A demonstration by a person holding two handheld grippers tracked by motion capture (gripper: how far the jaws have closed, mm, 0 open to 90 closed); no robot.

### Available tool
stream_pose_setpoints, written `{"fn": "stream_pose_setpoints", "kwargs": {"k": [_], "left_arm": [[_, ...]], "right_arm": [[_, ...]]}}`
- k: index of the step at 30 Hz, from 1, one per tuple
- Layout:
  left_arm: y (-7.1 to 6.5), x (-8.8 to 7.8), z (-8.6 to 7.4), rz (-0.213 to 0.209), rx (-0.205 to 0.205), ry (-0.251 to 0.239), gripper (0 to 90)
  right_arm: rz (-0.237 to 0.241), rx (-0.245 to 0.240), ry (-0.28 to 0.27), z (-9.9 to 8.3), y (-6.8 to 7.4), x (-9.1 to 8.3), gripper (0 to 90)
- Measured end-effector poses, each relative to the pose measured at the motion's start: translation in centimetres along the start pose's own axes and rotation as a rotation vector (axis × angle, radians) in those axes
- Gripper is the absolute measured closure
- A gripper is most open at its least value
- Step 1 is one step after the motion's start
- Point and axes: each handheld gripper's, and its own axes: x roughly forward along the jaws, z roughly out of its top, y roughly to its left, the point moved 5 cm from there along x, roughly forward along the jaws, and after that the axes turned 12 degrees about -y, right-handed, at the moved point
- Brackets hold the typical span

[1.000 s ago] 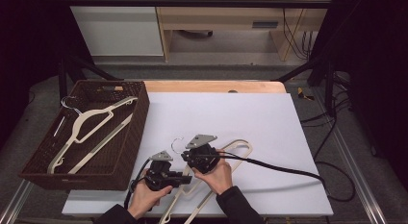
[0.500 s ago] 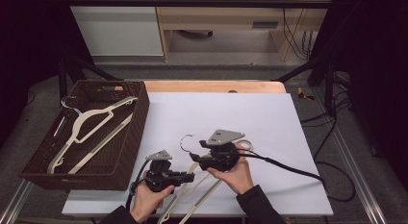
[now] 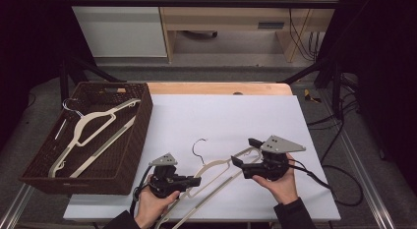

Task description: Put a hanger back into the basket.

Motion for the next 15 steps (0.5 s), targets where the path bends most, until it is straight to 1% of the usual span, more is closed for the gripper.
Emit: {"fn": "stream_pose_setpoints", "kwargs": {"k": [2,3,4,7,11,12,15], "left_arm": [[-0.2,-0.3,0.2,-0.005,0.011,-0.004,86.0],[-0.3,-0.4,0.3,-0.003,0.025,-0.005,86.0],[-0.4,-0.7,0.5,-0.004,0.031,-0.010,86.0],[-0.6,-1.2,1.0,-0.004,0.066,-0.025,86.1],[-1.1,-2.2,2.0,0.001,0.123,-0.049,86.1],[-1.3,-2.4,2.3,0.004,0.147,-0.048,86.1],[-1.7,-3.0,3.0,0.000,0.190,-0.049,86.1]], "right_arm": [[-0.008,-0.008,0.001,-0.5,-0.5,-0.5,14.7],[-0.022,-0.006,0.006,-0.8,-1.0,-0.8,14.3],[-0.028,-0.005,0.008,-0.9,-1.2,-1.0,13.5],[-0.048,0.008,-0.010,-0.8,-2.1,-1.7,12.8],[-0.077,0.008,-0.044,-0.4,-2.9,-2.7,12.1],[-0.083,0.006,-0.047,-0.4,-3.1,-2.9,11.3],[-0.110,-0.006,-0.068,-0.2,-3.7,-3.4,9.1]]}}
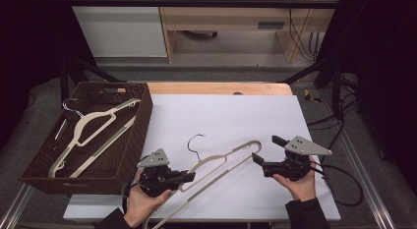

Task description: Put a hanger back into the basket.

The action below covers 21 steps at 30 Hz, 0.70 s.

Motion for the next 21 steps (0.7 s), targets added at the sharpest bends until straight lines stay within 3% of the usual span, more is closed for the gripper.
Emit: {"fn": "stream_pose_setpoints", "kwargs": {"k": [5,21], "left_arm": [[-0.1,-1.3,1.5,0.006,0.049,-0.009,86.1],[2.0,-5.4,7.4,0.045,0.123,-0.043,86.2]], "right_arm": [[-0.019,0.003,-0.020,0.0,-0.7,-0.5,7.4],[-0.056,0.022,-0.015,-0.4,-2.0,-1.3,4.3]]}}
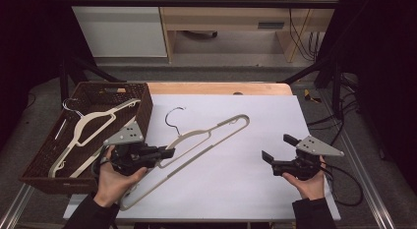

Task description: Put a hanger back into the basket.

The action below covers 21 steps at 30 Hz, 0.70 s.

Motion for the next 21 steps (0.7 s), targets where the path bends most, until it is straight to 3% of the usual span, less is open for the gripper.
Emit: {"fn": "stream_pose_setpoints", "kwargs": {"k": [7,16,21], "left_arm": [[1.3,-1.2,1.8,0.006,0.022,-0.009,86.2],[4.2,-3.2,3.7,0.072,0.054,-0.008,86.1],[5.9,-4.6,4.2,0.081,0.051,-0.017,86.1]], "right_arm": [[-0.009,0.001,0.017,-0.3,-0.2,0.1,3.1],[-0.007,-0.001,0.035,-0.7,-0.4,0.2,2.7],[-0.009,0.001,0.043,-0.8,-0.5,0.2,2.7]]}}
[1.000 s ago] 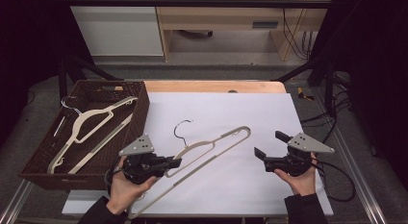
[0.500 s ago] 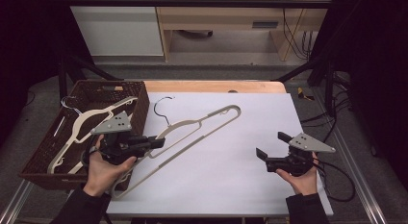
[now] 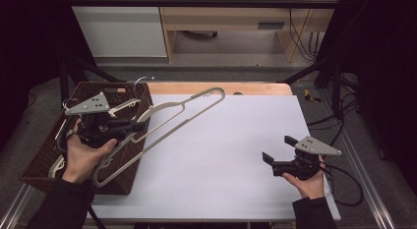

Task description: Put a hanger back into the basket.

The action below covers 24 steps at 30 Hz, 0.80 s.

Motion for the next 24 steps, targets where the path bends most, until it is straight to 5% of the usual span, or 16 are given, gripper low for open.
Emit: {"fn": "stream_pose_setpoints", "kwargs": {"k": [24], "left_arm": [[9.6,-6.3,-1.0,0.131,-0.037,-0.049,86.1]], "right_arm": [[-0.008,-0.008,0.009,-0.1,0.0,0.2,2.7]]}}
